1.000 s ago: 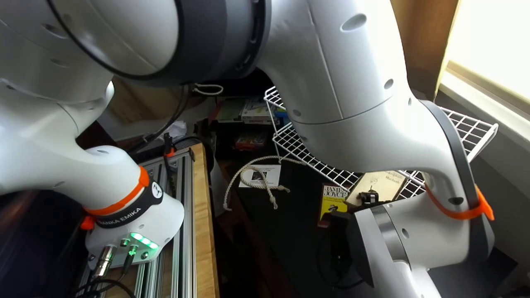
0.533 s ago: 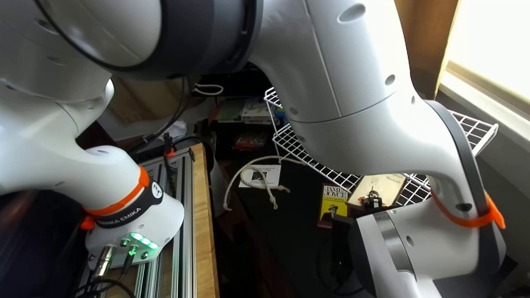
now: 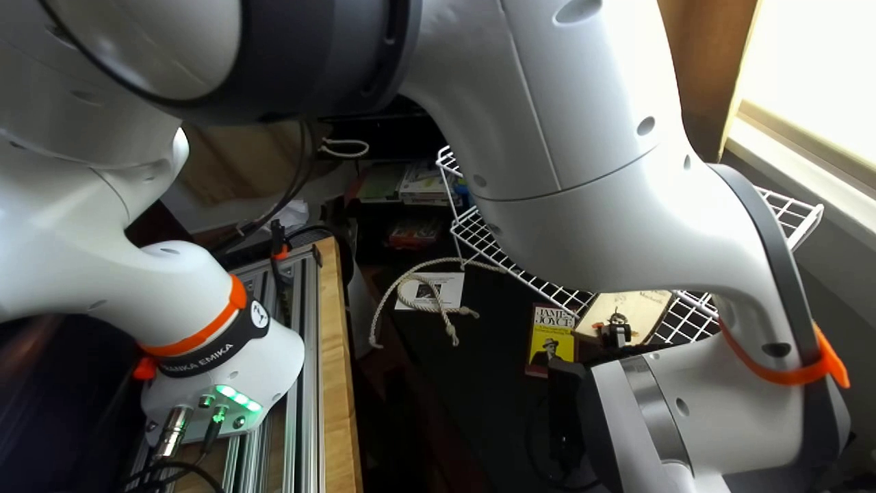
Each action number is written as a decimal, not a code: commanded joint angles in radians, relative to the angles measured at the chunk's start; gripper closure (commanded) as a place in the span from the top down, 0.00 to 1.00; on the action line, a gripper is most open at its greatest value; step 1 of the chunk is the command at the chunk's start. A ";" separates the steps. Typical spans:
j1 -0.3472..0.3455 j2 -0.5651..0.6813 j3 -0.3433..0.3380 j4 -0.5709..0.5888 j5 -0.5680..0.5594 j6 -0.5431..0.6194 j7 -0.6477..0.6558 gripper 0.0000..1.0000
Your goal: Move the book on the top rack to the left, remove the book on the bottom rack and put it on the right side of the book on the top rack
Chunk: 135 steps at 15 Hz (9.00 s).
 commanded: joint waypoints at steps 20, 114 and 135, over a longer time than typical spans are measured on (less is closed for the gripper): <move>0.031 -0.347 -0.132 -0.436 -0.164 -0.008 -0.142 0.04; 0.140 -0.600 -0.024 -0.321 0.012 0.194 0.250 0.04; 0.206 -0.590 0.021 -0.289 -0.080 0.357 0.469 0.83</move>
